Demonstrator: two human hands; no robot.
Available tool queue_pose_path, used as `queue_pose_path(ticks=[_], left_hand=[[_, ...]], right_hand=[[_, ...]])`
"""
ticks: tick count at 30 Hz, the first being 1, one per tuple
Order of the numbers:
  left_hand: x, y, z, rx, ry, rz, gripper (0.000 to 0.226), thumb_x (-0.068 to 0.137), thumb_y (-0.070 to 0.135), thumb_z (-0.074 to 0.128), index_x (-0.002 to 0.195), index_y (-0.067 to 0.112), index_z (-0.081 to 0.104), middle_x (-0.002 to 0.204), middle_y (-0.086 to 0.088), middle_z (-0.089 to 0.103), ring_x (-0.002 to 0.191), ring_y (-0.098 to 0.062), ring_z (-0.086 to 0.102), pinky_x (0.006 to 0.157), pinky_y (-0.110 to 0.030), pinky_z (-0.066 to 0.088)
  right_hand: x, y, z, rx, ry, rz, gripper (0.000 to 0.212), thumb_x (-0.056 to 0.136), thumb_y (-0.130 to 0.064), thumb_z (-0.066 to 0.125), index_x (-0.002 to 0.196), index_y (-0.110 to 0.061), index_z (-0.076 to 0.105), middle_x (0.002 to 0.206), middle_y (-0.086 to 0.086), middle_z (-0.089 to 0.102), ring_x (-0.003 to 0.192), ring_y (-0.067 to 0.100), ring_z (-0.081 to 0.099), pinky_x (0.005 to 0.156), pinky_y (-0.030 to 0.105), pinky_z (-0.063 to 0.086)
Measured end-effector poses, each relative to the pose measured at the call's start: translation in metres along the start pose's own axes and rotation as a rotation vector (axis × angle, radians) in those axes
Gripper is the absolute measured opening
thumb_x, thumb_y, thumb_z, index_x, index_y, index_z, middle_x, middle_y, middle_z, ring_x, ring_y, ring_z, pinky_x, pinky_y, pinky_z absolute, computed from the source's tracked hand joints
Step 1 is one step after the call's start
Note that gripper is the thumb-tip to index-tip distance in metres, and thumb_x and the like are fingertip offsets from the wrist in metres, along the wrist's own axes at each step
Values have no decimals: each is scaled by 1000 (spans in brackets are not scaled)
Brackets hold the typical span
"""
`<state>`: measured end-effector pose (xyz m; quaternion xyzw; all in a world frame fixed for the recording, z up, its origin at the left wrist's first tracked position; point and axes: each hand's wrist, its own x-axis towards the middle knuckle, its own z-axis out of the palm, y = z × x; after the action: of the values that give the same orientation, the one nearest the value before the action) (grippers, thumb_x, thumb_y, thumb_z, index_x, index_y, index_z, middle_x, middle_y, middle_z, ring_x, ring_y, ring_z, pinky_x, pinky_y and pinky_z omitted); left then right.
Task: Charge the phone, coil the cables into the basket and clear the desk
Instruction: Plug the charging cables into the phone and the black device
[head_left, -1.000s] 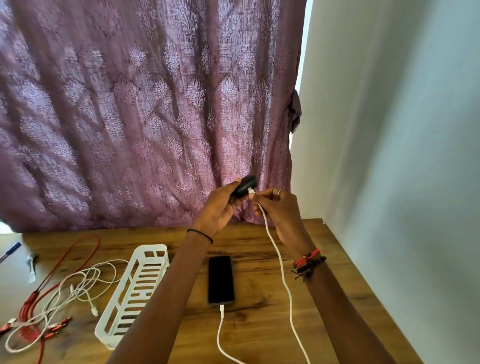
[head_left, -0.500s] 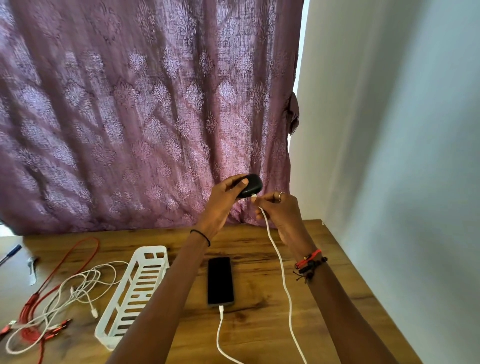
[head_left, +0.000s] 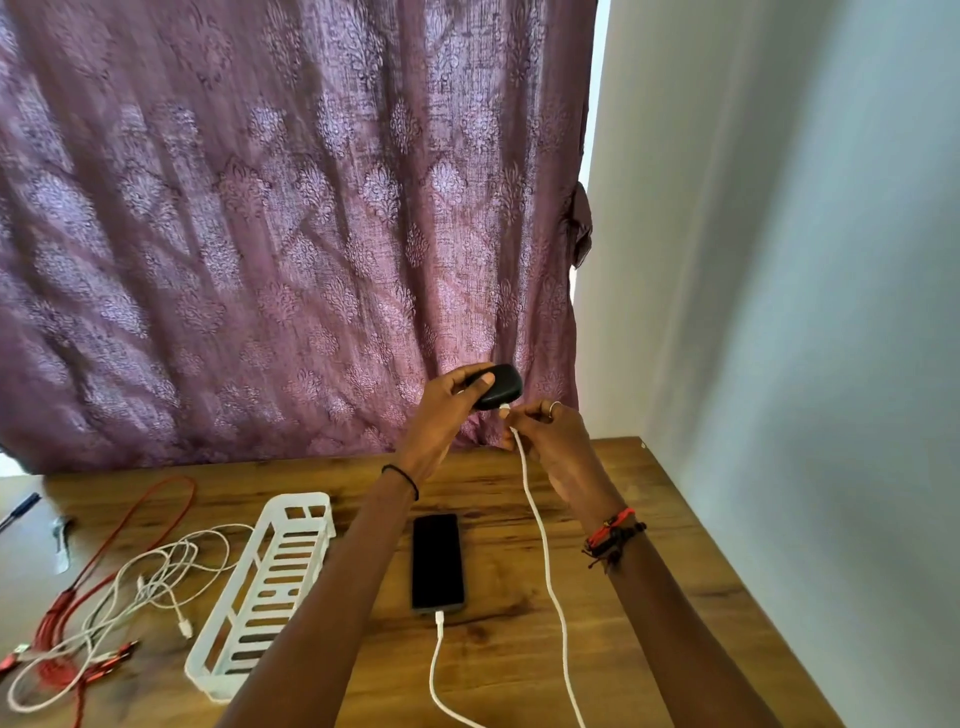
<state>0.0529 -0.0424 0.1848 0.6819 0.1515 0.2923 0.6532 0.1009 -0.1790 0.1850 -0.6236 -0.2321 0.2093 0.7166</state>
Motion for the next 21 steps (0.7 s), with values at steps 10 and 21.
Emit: queue_pose_path(ticks=[10, 21], left_hand=[[1, -51, 16, 80, -84, -93, 14, 83, 26, 68, 94, 29, 60, 105, 0, 65, 105, -19, 61, 80, -22, 50], [0, -113, 18, 496, -292, -126, 59, 73, 5, 77, 125, 4, 50, 127, -14, 57, 116, -24, 56, 99, -32, 46]], right_hand=[[17, 33, -22, 17, 111, 99, 28, 89, -9, 60, 112, 7, 57, 92, 23, 62, 70, 22, 56, 63, 29, 46], [28, 105, -38, 63, 154, 281, 23, 91, -5, 56, 110, 7, 55, 109, 30, 63, 88, 36, 65, 79, 40, 54]])
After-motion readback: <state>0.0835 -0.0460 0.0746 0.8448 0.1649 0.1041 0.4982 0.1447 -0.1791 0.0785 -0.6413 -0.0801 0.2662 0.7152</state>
